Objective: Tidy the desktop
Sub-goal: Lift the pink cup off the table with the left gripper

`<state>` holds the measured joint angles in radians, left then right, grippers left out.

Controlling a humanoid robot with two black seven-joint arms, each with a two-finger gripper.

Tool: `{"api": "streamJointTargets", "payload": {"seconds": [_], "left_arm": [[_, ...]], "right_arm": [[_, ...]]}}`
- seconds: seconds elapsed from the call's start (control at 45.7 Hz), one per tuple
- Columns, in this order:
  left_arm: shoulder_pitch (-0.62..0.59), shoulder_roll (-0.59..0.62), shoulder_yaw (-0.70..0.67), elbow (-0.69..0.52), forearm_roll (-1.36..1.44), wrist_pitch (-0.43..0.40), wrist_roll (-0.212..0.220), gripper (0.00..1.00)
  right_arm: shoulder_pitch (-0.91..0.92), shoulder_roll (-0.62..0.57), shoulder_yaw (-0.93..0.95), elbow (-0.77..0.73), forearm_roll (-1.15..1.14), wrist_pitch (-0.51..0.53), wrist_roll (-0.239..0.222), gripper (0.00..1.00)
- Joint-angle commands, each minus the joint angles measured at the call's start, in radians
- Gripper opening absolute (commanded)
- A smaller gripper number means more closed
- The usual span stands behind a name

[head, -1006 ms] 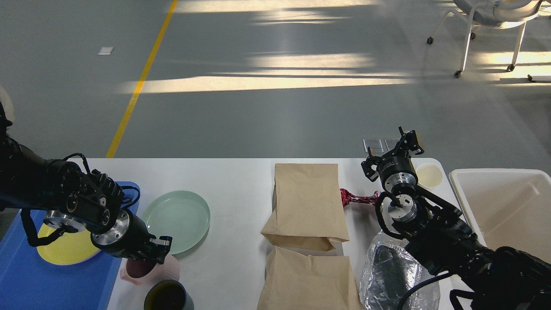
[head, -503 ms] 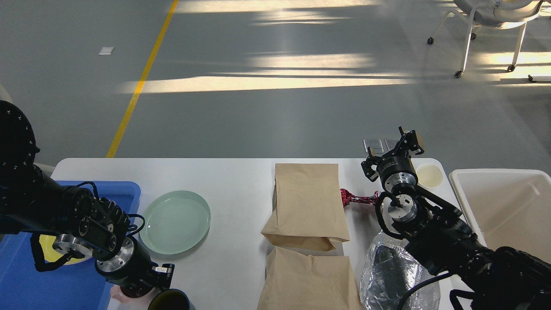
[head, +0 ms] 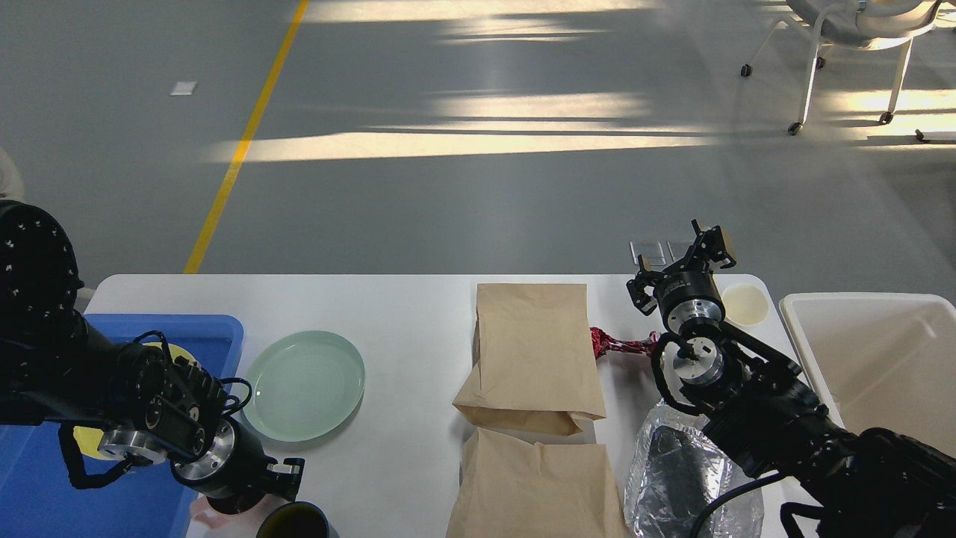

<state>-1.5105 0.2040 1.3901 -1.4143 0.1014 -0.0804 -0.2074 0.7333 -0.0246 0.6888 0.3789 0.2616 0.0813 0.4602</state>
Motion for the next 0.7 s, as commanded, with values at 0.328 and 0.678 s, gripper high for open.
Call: {"api": "streamJointTargets", "payload": {"seconds": [0.328, 0.678], "left_arm": [[0.006, 0.003, -0.002, -0.003, 0.003, 0.071, 0.022, 0.0], [-0.005, 0.009, -0.002, -0.015, 0.003, 0.114, 0.033, 0.0]], "right_arm": [[0.0, 0.0, 0.0, 0.0, 0.001, 0.0, 0.0, 1.0], [0.0, 0.0, 0.0, 0.0, -0.001, 0.0, 0.0, 1.0]]}}
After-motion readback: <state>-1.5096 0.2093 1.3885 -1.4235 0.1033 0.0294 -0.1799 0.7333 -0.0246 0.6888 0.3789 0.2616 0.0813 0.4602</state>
